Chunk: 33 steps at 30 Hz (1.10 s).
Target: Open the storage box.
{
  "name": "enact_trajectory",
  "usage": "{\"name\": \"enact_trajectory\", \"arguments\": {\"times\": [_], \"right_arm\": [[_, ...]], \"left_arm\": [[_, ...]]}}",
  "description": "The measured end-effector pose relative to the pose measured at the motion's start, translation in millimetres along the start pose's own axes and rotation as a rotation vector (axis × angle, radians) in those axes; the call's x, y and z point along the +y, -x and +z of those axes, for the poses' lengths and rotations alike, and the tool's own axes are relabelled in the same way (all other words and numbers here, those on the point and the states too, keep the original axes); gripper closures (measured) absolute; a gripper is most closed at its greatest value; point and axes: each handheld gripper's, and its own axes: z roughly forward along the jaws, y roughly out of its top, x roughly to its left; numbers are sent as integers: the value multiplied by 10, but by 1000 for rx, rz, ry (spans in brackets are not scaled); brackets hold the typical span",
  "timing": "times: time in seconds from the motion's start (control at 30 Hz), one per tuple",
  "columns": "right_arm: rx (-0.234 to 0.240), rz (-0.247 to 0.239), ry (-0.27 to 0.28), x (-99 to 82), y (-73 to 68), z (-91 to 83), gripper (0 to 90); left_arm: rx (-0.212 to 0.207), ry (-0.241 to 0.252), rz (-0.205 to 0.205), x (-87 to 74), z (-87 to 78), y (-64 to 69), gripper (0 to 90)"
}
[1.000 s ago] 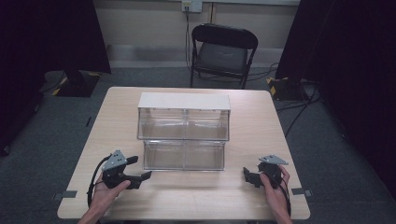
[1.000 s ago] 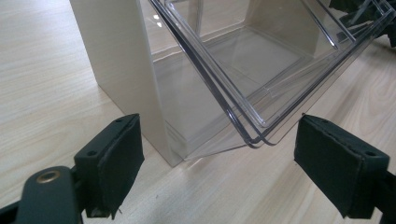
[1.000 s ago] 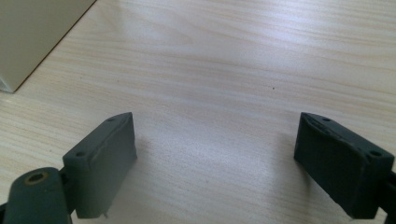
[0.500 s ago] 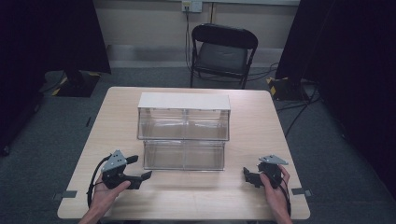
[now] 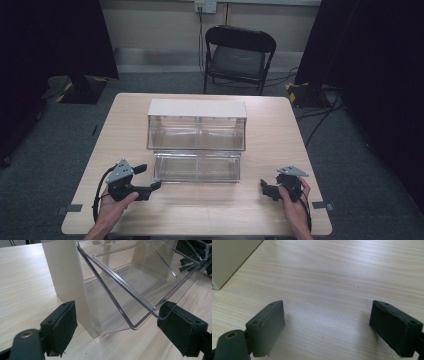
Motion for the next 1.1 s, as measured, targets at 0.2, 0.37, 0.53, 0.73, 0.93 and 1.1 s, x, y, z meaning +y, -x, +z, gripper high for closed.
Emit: {"name": "enact_trajectory", "arguments": {"times": [0.2,0.37,0.53,0.73,0.93,1.1], "right_arm": [[6,-2,-1,3,0,3,116],[6,-2,-1,3,0,2,116],[6,-1,-1,3,0,2,116],[6,-2,-1,3,0,3,115],[6,-4,-1,5,0,5,113],[5,-4,-2,5,0,5,113]], "left_arm": [[-27,-20,18,15,32,6,157],[-34,-23,22,41,70,37,155],[-34,-18,21,53,64,49,154],[-28,-9,24,71,57,47,153],[-26,6,18,99,48,47,154],[-25,14,18,126,38,48,154]]}}
